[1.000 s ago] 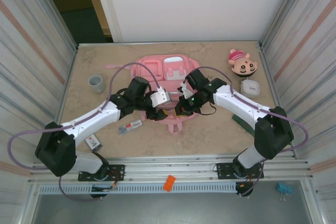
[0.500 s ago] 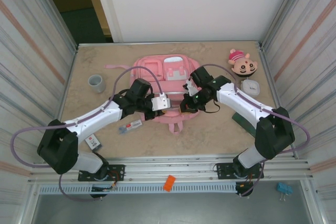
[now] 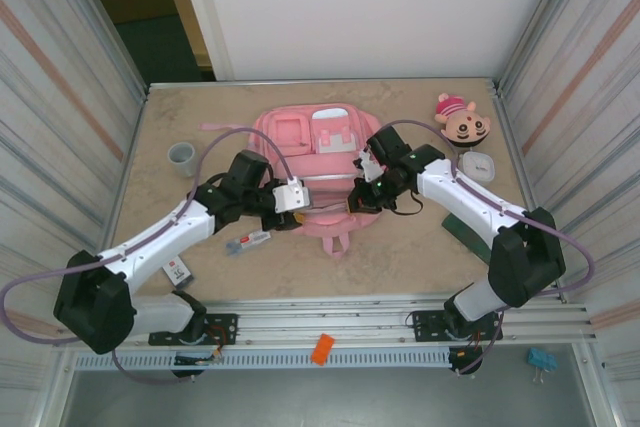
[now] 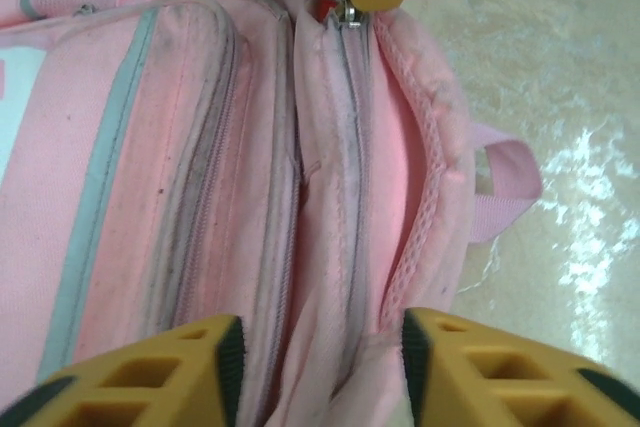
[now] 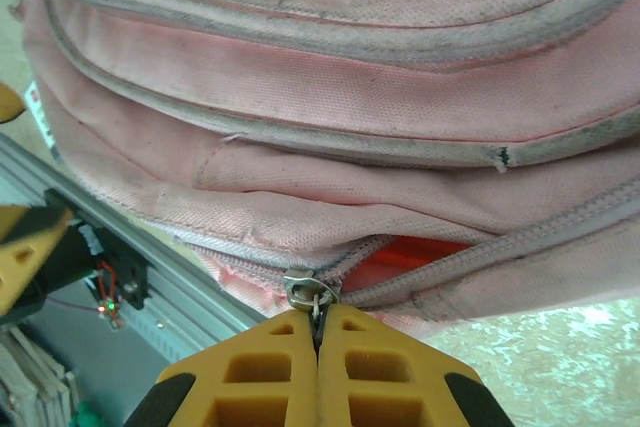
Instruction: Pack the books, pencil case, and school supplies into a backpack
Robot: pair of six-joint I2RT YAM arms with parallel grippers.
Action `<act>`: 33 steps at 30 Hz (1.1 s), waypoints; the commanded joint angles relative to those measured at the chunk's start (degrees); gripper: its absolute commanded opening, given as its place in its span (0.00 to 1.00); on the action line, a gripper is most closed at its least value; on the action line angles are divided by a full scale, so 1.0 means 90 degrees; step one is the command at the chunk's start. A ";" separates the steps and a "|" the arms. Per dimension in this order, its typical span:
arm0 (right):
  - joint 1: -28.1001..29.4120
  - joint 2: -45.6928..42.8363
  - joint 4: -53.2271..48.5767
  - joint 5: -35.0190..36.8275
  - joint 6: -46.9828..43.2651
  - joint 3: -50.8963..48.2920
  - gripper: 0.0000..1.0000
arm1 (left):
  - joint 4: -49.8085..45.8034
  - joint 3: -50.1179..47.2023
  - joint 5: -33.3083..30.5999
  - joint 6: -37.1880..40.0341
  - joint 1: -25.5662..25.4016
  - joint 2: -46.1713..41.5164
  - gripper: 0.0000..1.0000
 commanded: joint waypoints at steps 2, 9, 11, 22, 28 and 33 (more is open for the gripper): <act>-0.0002 -0.0373 0.0149 -0.0562 0.0112 0.0101 0.00 | 0.0326 0.0267 -0.0318 -0.0335 -0.0530 0.0001 0.64; 0.0061 -0.0465 -0.0126 -0.0660 -0.0003 0.0236 0.00 | 0.0873 0.0654 -0.0966 -0.0553 -0.0852 0.0993 0.55; 0.0066 -0.0508 -0.0135 -0.0755 -0.0016 0.0227 0.00 | 0.0977 0.0713 -0.1165 -0.0538 -0.0855 0.1292 0.44; -0.0136 -0.0524 -0.1135 0.0860 -0.0349 0.0223 0.00 | -0.0143 0.0451 -0.0773 0.0337 -0.0650 0.0777 0.00; -0.0178 -0.0425 -0.1087 0.1472 -0.0324 0.0178 0.00 | -0.0561 -0.0025 -0.0613 0.0658 -0.0322 0.0033 0.00; -0.0178 -0.0245 -0.0903 0.1694 -0.0286 0.0188 0.00 | -0.0701 -0.0220 -0.0491 0.0725 -0.0170 -0.0351 0.00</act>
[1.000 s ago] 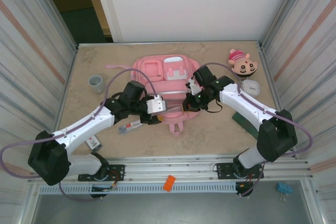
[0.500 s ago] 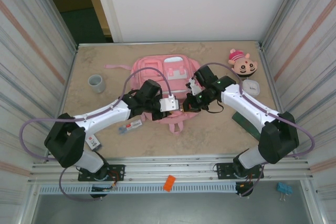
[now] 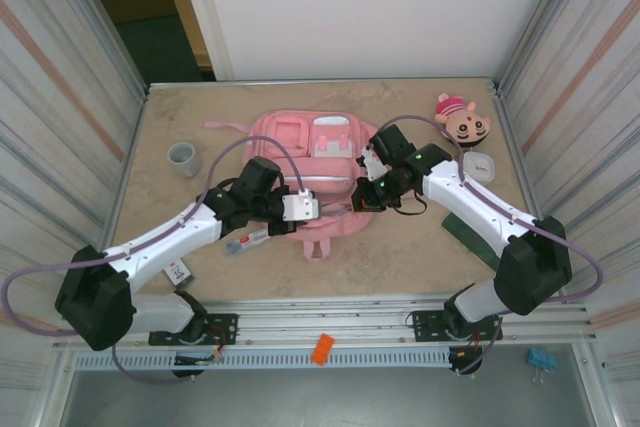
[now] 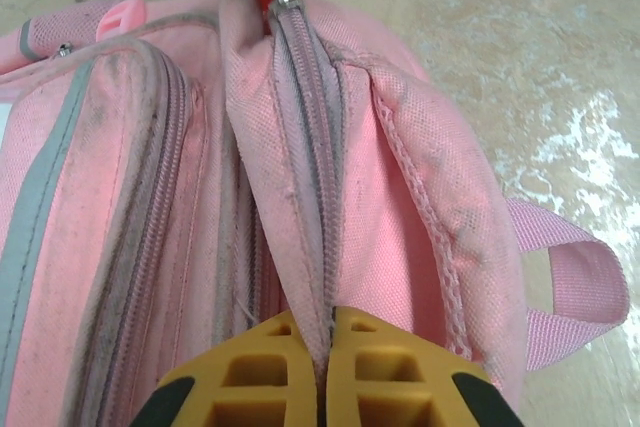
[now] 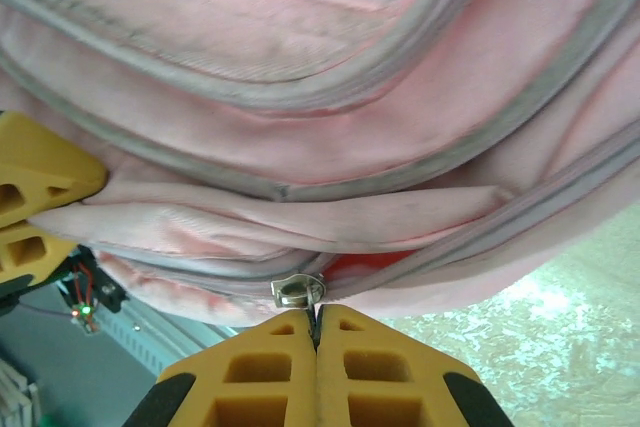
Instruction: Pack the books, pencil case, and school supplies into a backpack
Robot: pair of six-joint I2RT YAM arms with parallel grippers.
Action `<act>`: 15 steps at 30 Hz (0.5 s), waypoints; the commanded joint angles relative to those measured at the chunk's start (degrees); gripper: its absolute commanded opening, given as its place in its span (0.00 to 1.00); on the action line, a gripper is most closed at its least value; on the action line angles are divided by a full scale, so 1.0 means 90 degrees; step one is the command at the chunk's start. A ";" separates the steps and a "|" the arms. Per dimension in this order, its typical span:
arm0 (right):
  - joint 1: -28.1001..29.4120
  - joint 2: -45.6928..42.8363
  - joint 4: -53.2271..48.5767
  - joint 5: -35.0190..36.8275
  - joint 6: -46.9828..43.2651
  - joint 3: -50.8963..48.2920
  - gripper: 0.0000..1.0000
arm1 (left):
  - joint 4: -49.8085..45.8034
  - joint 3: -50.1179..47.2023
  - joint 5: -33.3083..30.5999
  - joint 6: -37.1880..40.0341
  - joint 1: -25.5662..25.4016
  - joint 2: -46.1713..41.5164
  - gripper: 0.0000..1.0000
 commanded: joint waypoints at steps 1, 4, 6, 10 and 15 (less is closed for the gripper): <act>-0.0190 0.0081 -0.0479 0.1020 -0.0068 0.0049 0.00 | -0.0767 -0.0165 -0.0017 0.0180 0.0220 -0.0439 0.00; -0.0136 0.0082 -0.0093 0.0527 -0.0086 -0.0093 0.00 | -0.0683 -0.0228 0.0103 0.0097 0.0224 -0.0510 0.00; -0.0097 0.0084 0.0118 0.0256 -0.0056 -0.0194 0.00 | -0.0590 -0.0231 0.0225 -0.0053 0.0225 -0.0510 0.01; 0.0022 0.0051 0.0227 -0.0188 -0.0126 -0.0191 0.00 | -0.0315 -0.0029 0.0370 -0.0628 0.0038 -0.0448 0.41; 0.0073 -0.0072 0.0179 -0.0581 -0.0202 -0.0084 0.00 | 0.0607 0.0057 -0.0370 -0.1435 -0.0594 -0.0230 0.67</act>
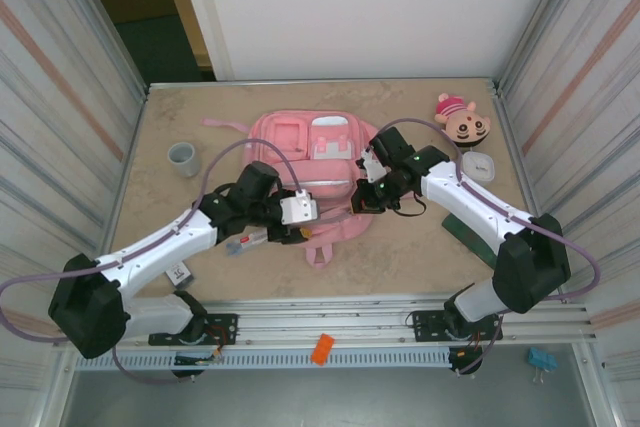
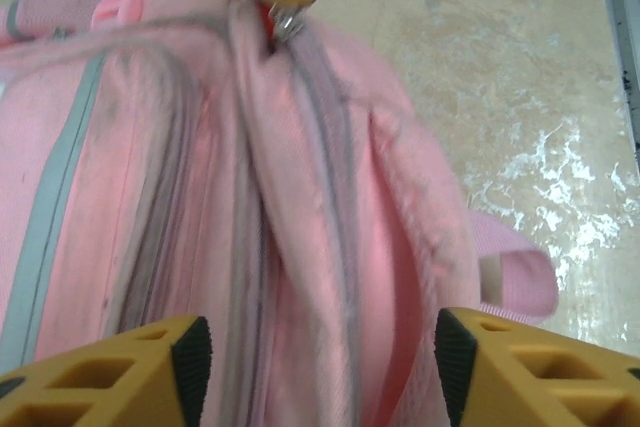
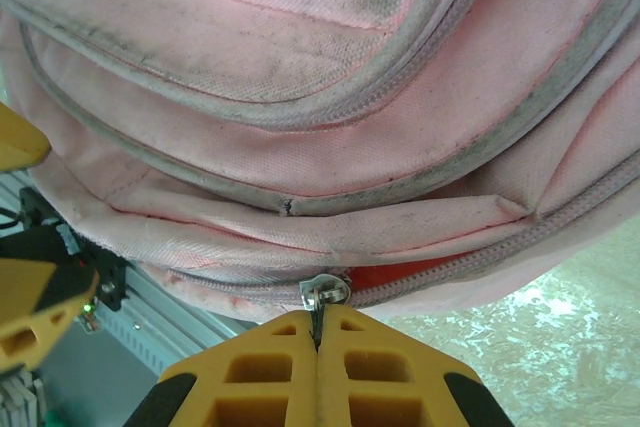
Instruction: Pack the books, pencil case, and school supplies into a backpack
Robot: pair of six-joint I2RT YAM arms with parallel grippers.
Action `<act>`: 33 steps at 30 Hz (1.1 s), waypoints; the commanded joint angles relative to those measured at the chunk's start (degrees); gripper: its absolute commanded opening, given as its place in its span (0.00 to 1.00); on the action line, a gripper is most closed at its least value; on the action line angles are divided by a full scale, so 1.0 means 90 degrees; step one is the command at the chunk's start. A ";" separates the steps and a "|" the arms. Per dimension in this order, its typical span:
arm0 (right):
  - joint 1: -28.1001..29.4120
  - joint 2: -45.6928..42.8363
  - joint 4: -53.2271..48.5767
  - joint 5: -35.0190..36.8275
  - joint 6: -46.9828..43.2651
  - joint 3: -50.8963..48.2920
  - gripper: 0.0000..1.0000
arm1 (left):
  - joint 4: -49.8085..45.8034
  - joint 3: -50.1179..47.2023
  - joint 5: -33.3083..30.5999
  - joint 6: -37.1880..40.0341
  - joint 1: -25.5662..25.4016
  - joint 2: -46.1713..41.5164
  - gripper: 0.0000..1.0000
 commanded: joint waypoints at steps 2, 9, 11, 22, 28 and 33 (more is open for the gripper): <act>0.0097 -0.0168 -0.0078 -0.0420 -0.0214 0.0138 0.00 | 0.0639 0.0297 -0.0450 -0.0762 -0.0352 0.0238 0.70; 0.0226 -0.0287 -0.0210 -0.0553 -0.0306 0.0253 0.00 | 0.0662 0.0746 -0.0888 -0.0883 -0.0565 0.1256 0.51; 0.0199 -0.0344 -0.0235 -0.0451 -0.0304 0.0194 0.00 | 0.0685 0.0752 -0.0892 -0.0849 -0.0560 0.1374 0.39; -0.0040 -0.0402 0.0132 0.0339 0.0036 -0.0335 0.04 | 0.0904 0.0470 0.0052 -0.0732 -0.0527 0.0801 0.00; 0.0085 -0.0374 0.0508 0.0186 0.0093 -0.0506 0.14 | 0.1087 0.0371 0.0265 -0.0940 -0.0453 0.0572 0.00; 0.0117 -0.0385 0.0626 0.0160 0.0102 -0.0633 0.22 | 0.1309 0.0305 0.0417 -0.1115 -0.0323 0.0424 0.00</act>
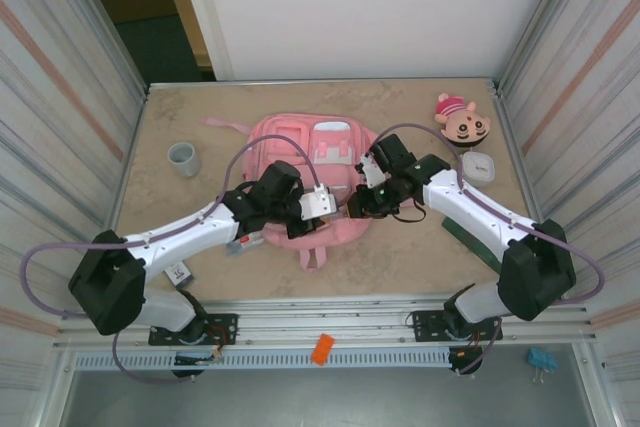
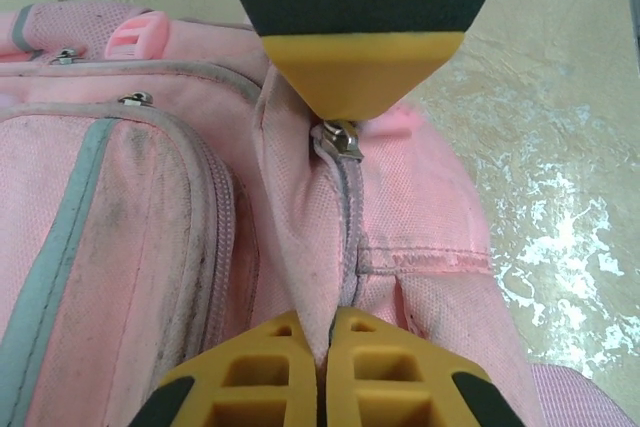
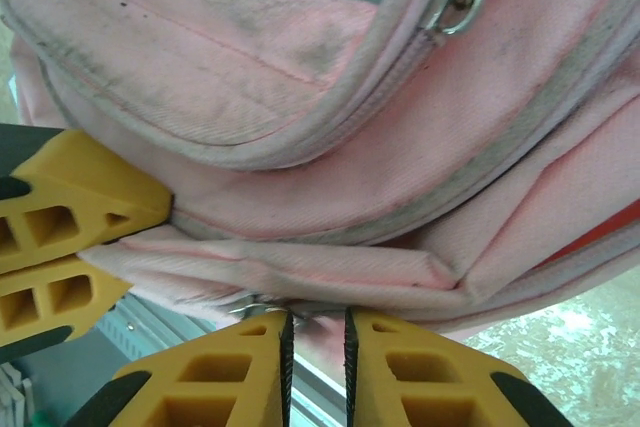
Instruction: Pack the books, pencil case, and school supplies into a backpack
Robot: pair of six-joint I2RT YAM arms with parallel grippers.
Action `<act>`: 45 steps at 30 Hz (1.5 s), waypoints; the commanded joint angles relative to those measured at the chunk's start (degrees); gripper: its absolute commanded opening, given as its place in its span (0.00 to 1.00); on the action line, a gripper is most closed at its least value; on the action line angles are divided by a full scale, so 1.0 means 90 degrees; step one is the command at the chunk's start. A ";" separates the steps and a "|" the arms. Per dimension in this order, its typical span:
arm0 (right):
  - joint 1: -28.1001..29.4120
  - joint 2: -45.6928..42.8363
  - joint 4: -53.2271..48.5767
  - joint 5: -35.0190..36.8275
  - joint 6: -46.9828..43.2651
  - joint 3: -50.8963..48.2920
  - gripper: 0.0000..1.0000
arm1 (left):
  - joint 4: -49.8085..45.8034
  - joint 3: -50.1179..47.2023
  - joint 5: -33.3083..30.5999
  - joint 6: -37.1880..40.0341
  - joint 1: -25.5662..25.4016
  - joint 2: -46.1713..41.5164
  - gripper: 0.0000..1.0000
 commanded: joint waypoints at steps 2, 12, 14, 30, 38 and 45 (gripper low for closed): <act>0.0027 -0.0135 0.0150 0.0142 0.0078 -0.0186 0.23 | 0.0552 0.0004 0.0625 -0.0238 0.0057 -0.0492 0.00; 0.0087 -0.0595 0.0451 -0.0077 0.0057 -0.0416 0.37 | 0.0707 -0.0148 0.0586 -0.0459 0.0154 -0.0565 0.00; 0.0095 -0.0783 0.0414 0.0018 0.0098 -0.0419 0.38 | 0.0734 -0.0162 0.0546 -0.0554 0.0161 -0.0572 0.00; 0.0872 -0.0869 0.0878 0.1067 0.0663 -0.0662 0.44 | 0.1227 -0.0318 0.0805 -0.1106 0.0194 -0.0628 0.00; 0.0773 -0.0797 0.1183 0.0953 0.0548 -0.0697 0.44 | 0.1283 -0.0372 0.0857 -0.1130 0.0246 -0.0739 0.00; 0.0701 -0.0857 0.1363 0.0744 0.0599 -0.0758 0.18 | 0.1345 -0.0387 0.0889 -0.1162 0.0248 -0.0714 0.00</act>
